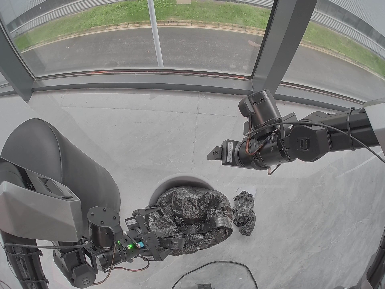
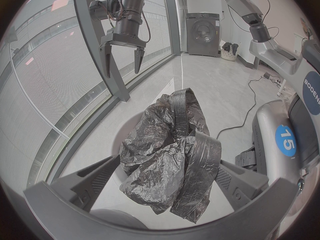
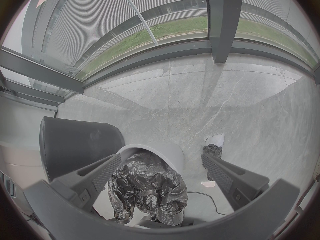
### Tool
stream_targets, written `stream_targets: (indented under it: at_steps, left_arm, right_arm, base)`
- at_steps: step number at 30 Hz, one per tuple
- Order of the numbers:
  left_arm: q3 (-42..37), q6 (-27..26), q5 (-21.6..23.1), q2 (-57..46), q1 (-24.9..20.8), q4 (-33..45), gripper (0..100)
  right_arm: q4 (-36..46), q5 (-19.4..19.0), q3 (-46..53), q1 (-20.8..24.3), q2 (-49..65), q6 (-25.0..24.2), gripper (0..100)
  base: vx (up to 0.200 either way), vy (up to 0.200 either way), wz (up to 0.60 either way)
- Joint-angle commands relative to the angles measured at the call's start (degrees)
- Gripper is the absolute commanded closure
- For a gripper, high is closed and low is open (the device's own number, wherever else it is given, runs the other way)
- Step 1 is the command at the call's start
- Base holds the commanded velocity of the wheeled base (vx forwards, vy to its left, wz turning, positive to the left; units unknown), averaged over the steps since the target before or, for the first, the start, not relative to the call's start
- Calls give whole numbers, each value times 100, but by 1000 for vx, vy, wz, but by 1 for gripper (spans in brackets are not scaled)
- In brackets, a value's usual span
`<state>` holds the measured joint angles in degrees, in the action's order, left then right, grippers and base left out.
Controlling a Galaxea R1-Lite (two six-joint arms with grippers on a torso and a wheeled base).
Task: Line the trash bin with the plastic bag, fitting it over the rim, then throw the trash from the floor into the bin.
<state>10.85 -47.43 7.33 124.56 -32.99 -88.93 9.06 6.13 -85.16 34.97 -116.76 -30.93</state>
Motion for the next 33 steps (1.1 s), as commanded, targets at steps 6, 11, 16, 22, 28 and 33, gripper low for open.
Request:
stream_targets:
  at_steps: [6, 11, 16, 22, 28, 33]
  left_arm:
    - [110, 6, -56, 15, 20, -1, 0]
    - [119, 15, -73, 15, 20, -1, 0]
    - [137, 24, -153, 112, 20, -1, 0]
    - [163, 24, -161, 138, -23, -1, 100]
    - [146, 41, -153, 130, -32, -1, 100]
    - [154, 191, -135, 42, -32, -1, 100]
  right_arm:
    - [0, 2, 0, 27, 13, -1, 0]
    - [0, 2, 0, 18, 31, -1, 0]
    - [0, 11, -18, 18, 39, -124, 0]
    - [0, 11, -27, 18, 48, -159, 0]
    - [0, 11, -27, 27, 48, -168, 0]
    - [0, 11, -27, 27, 48, -159, 0]
  base:
    - [0, 0, 0]
    - [0, 0, 0]
    - [0, 0, 0]
    - [0, 0, 0]
    - [0, 0, 0]
    - [0, 0, 0]
